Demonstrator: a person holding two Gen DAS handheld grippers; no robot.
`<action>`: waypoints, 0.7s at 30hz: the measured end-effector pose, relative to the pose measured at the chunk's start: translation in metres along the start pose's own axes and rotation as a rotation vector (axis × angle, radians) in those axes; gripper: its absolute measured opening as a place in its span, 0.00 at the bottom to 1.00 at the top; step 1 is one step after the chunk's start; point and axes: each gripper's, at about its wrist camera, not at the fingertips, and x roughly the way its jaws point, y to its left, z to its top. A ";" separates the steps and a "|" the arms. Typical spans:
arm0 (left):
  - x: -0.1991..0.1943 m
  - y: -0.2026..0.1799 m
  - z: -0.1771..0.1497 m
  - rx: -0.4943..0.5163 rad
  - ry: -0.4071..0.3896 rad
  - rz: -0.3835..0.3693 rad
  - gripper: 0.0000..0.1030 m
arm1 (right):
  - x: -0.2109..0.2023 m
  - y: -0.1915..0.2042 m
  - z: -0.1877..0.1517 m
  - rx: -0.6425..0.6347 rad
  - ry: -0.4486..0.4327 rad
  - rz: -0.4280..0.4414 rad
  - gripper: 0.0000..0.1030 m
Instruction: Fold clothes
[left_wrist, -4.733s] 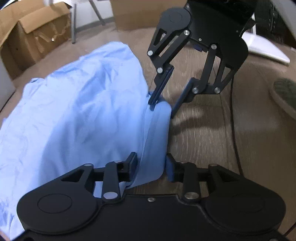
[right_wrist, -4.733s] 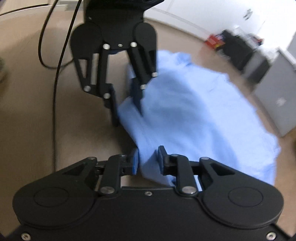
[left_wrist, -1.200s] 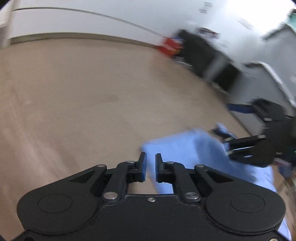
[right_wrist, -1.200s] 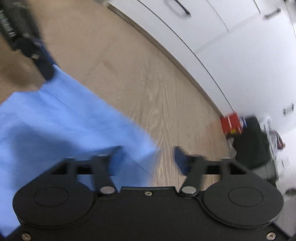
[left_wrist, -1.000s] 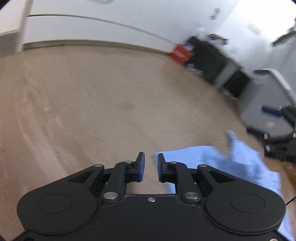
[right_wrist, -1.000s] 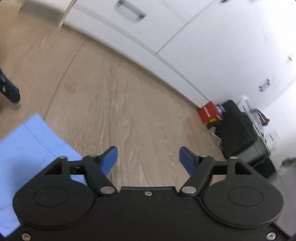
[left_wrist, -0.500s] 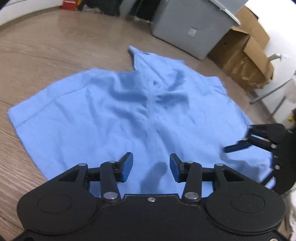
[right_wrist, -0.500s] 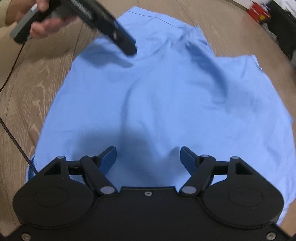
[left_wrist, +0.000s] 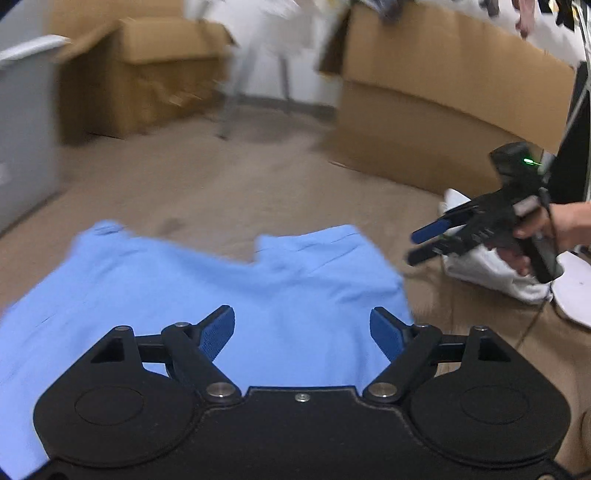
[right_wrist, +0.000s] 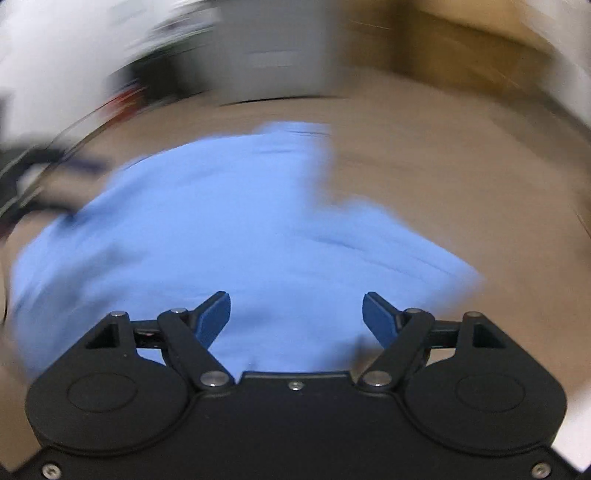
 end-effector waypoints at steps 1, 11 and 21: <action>0.012 -0.001 0.007 0.008 0.016 -0.007 0.77 | 0.006 -0.028 0.000 0.107 0.004 0.014 0.72; 0.133 0.020 0.035 -0.102 0.231 0.178 0.77 | 0.067 -0.115 -0.028 0.681 -0.071 0.189 0.01; 0.150 -0.035 0.021 0.136 0.242 0.341 0.77 | -0.021 -0.049 -0.101 0.606 -0.195 -0.129 0.16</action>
